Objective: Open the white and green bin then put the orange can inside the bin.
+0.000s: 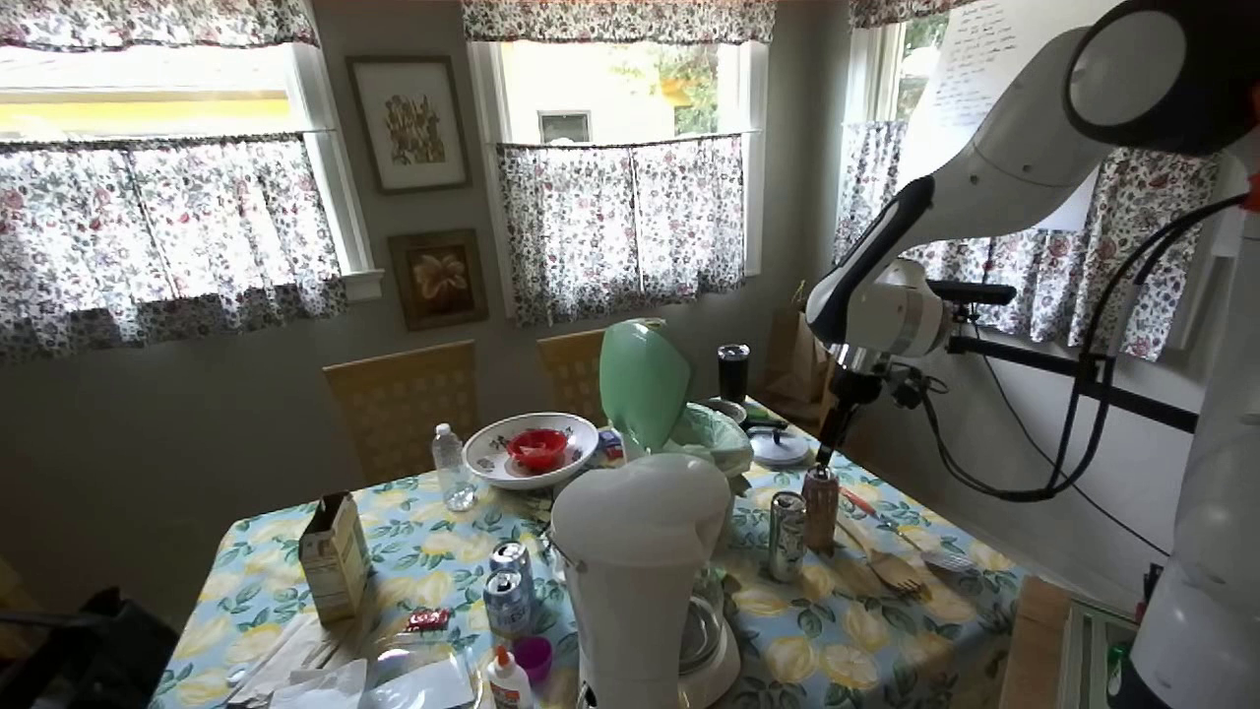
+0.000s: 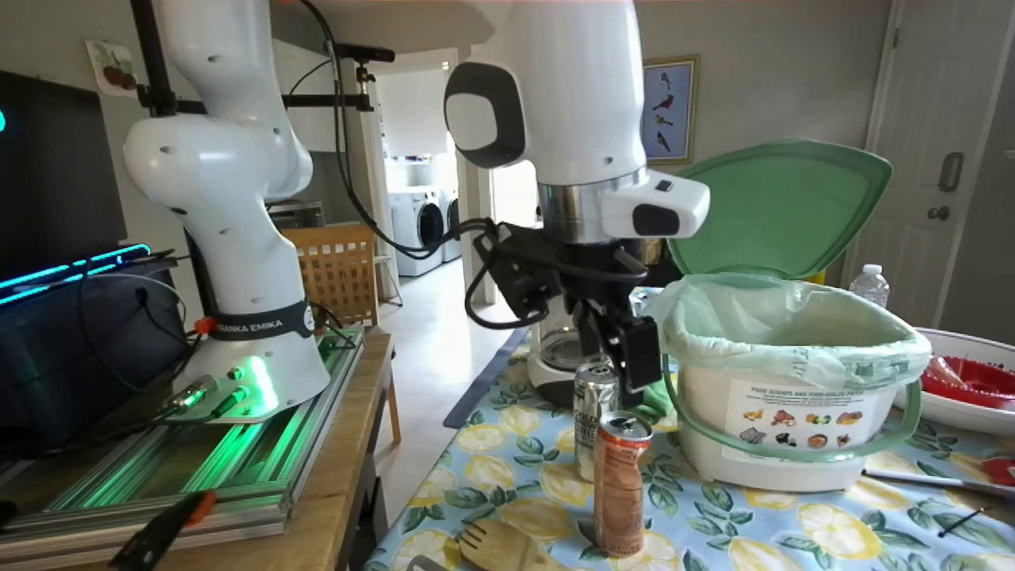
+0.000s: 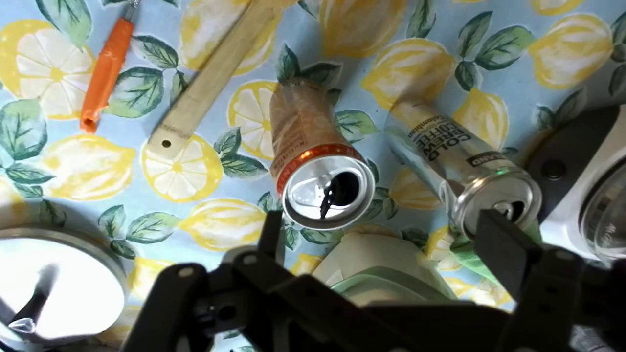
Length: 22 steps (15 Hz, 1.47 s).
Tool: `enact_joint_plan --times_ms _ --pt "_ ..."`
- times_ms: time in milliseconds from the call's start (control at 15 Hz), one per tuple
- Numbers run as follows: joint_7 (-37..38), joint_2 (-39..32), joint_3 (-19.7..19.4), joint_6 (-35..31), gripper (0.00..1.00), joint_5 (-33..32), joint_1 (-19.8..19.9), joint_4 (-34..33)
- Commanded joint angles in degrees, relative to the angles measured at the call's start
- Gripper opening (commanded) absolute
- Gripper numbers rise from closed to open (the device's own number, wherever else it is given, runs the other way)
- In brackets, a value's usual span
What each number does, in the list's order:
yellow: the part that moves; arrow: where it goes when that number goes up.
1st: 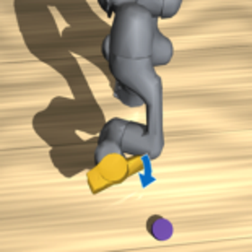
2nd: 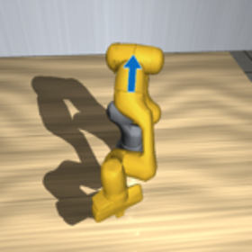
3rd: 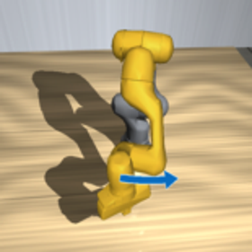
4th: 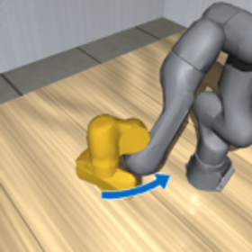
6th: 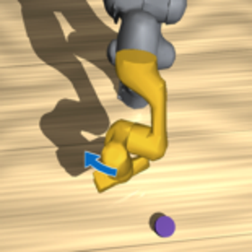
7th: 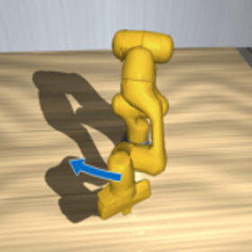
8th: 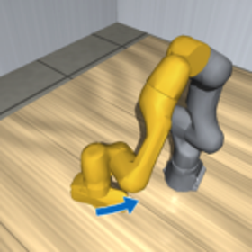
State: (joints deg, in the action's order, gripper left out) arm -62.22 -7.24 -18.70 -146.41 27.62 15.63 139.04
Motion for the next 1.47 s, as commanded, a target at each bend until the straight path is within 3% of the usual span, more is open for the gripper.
enact_joint_plan --times_ms 0,533,600,667,1000,1400 --pt "-2.5 -5.5 3.1 -3.0 1.0 -1.1 2.6 -3.0" --pt "-1.3 -10.4 6.9 -8.3 1.0 -6.1 6.0 -4.4" --pt "-1.2 -10.8 7.2 -8.5 0.75 -6.6 6.4 -4.5" --pt "-1.0 -11.0 7.5 -8.8 0.74 -7.1 6.7 -4.6" --pt "-1.0 -11.7 9.0 -9.9 0.38 -8.2 8.1 -4.9" --pt "-1.3 -8.0 10.2 -8.6 0.37 -8.2 8.7 -4.2"
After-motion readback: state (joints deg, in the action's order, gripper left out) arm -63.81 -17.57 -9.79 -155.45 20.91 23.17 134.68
